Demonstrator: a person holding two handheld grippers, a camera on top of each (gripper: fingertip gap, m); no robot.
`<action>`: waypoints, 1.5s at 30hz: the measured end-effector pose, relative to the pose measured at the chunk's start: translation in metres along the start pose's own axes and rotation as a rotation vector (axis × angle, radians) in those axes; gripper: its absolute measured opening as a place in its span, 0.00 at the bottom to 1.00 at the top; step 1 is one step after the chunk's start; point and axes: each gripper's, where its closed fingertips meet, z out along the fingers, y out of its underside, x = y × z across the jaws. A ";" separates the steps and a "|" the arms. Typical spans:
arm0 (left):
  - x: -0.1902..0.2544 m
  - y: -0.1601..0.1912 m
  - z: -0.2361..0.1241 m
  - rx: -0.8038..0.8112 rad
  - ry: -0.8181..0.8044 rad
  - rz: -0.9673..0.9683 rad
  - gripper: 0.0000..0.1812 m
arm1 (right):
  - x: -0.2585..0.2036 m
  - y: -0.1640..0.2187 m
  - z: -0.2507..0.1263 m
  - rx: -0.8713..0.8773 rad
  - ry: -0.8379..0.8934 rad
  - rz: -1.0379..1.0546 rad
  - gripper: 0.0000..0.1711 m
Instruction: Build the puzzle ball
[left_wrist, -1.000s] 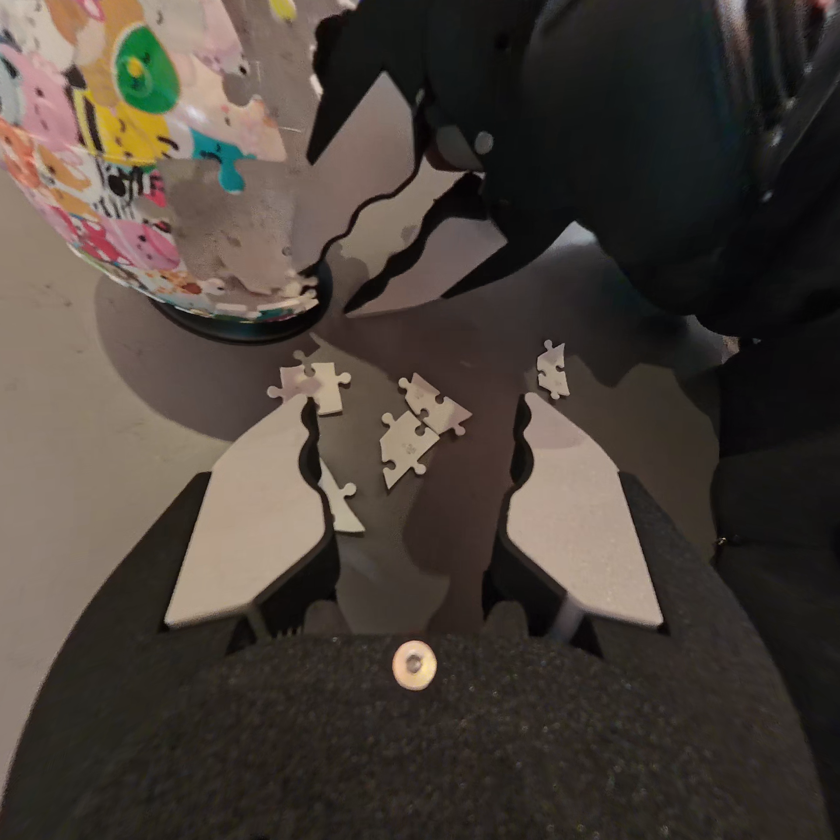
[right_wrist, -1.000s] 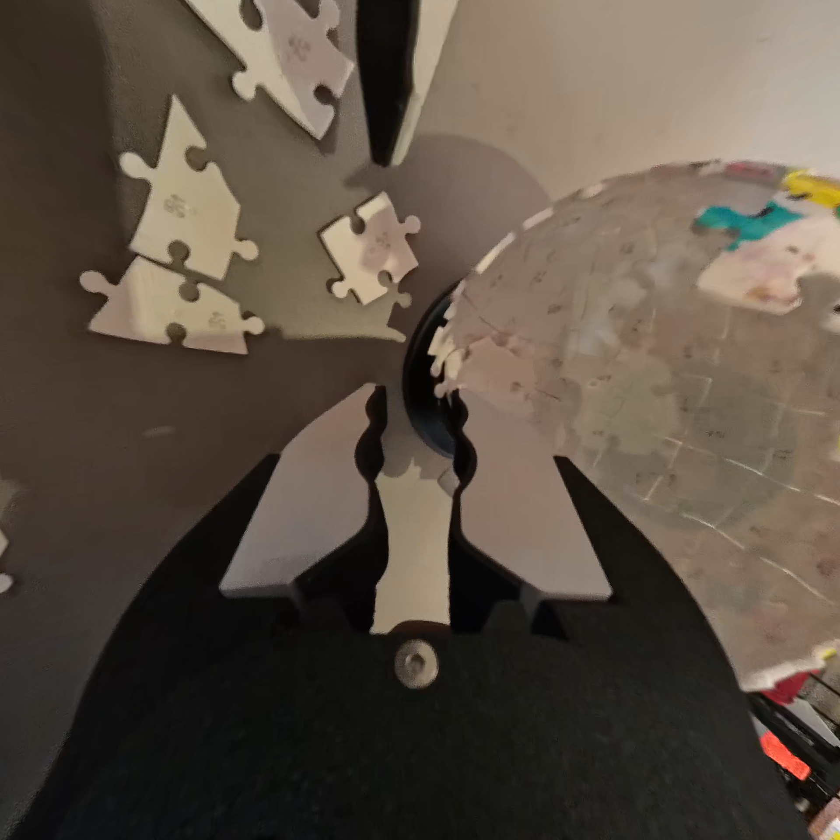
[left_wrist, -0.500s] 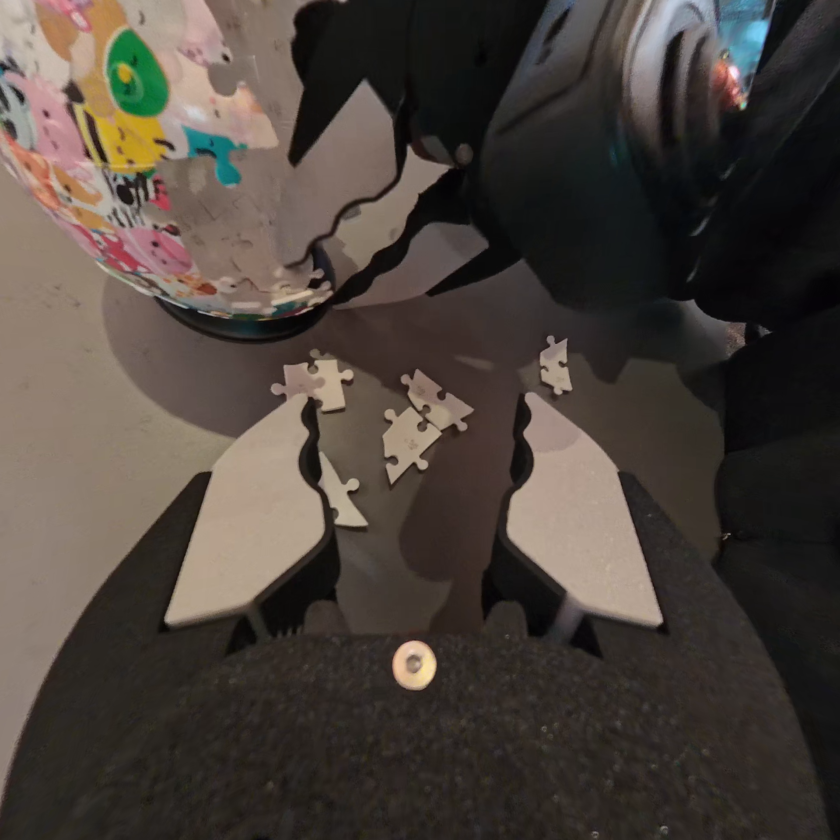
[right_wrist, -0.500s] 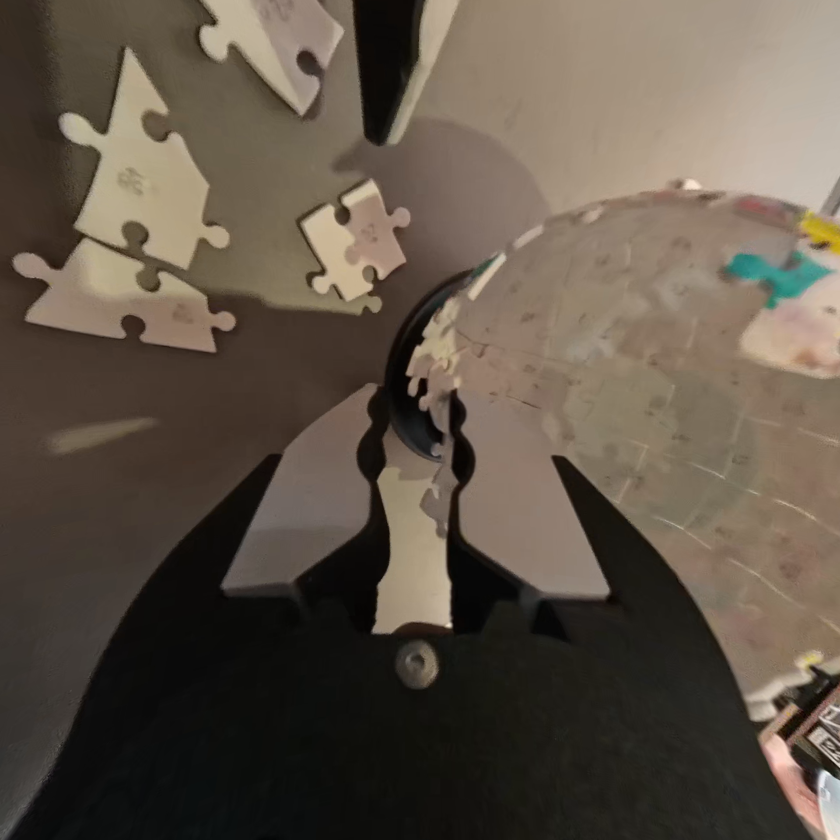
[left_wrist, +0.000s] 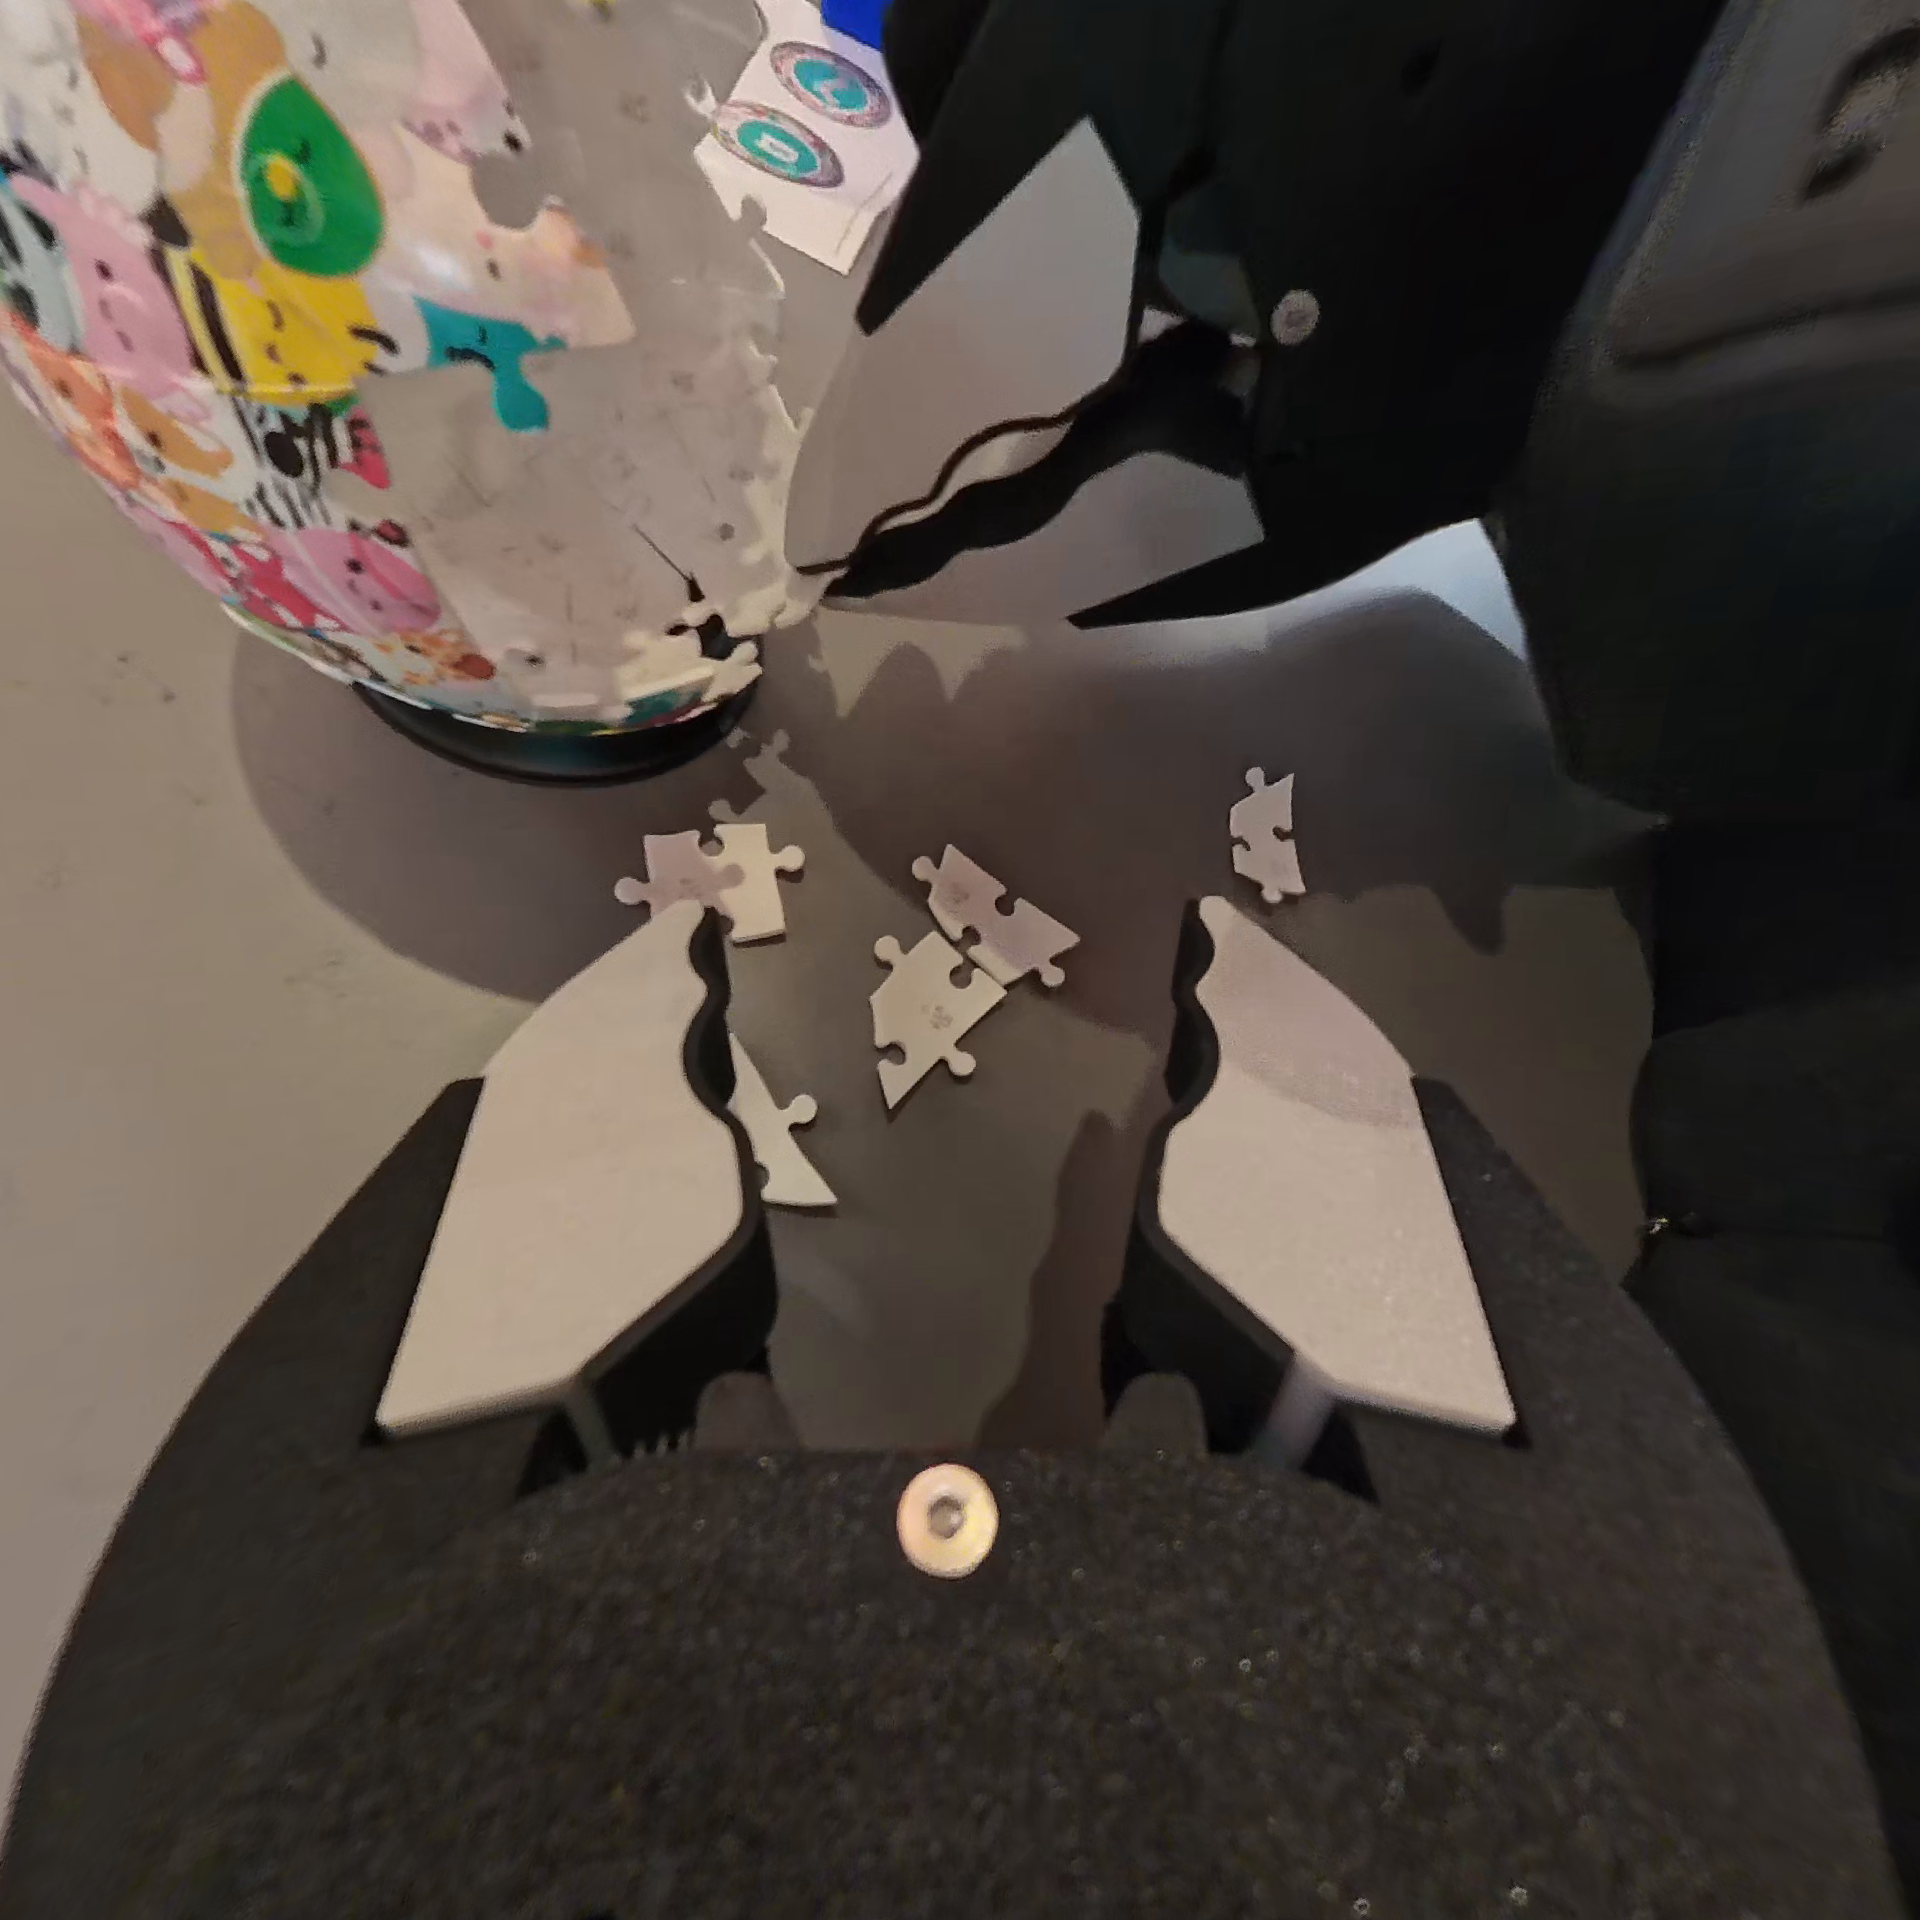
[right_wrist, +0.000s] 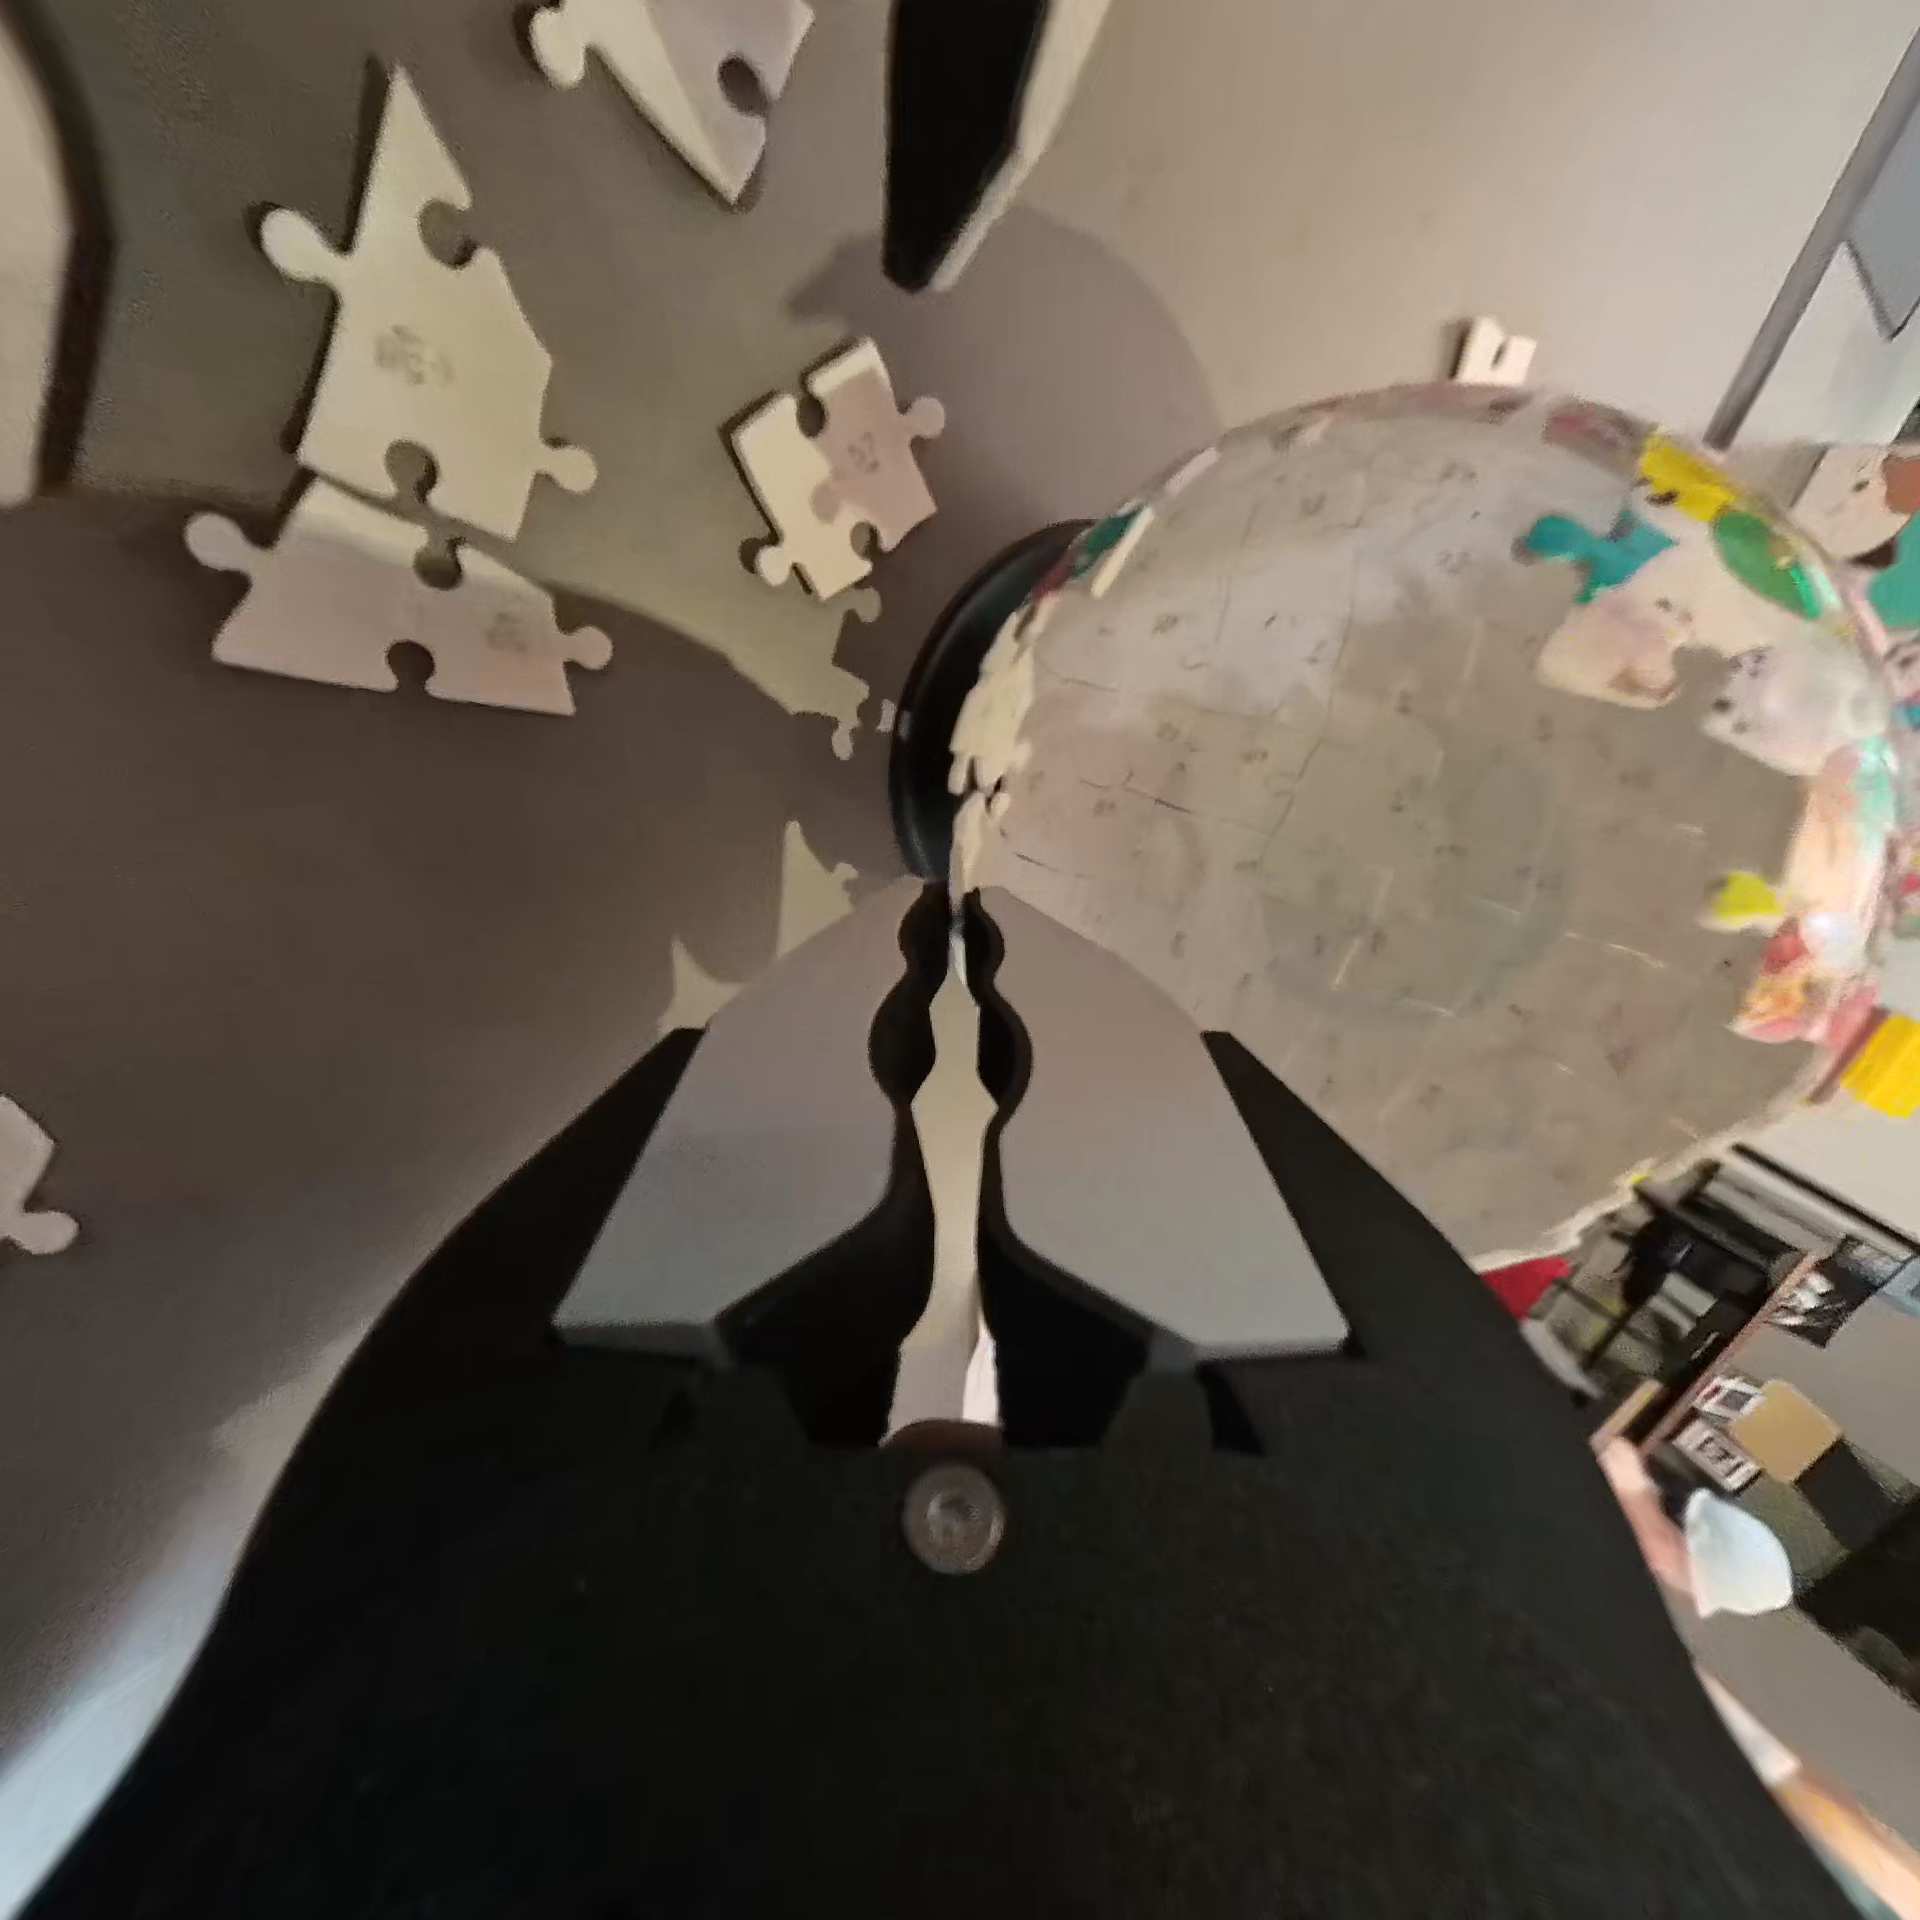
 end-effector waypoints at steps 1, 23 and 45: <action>0.000 0.000 0.000 -0.003 -0.003 0.003 0.45 | 0.001 0.000 0.000 -0.024 -0.007 0.023 0.02; -0.008 0.002 -0.005 0.004 -0.019 -0.003 0.45 | -0.003 -0.008 0.004 -0.146 -0.122 0.050 0.02; -0.009 0.002 -0.007 0.002 -0.020 -0.002 0.46 | -0.012 0.005 0.017 -0.161 -0.132 -0.069 0.20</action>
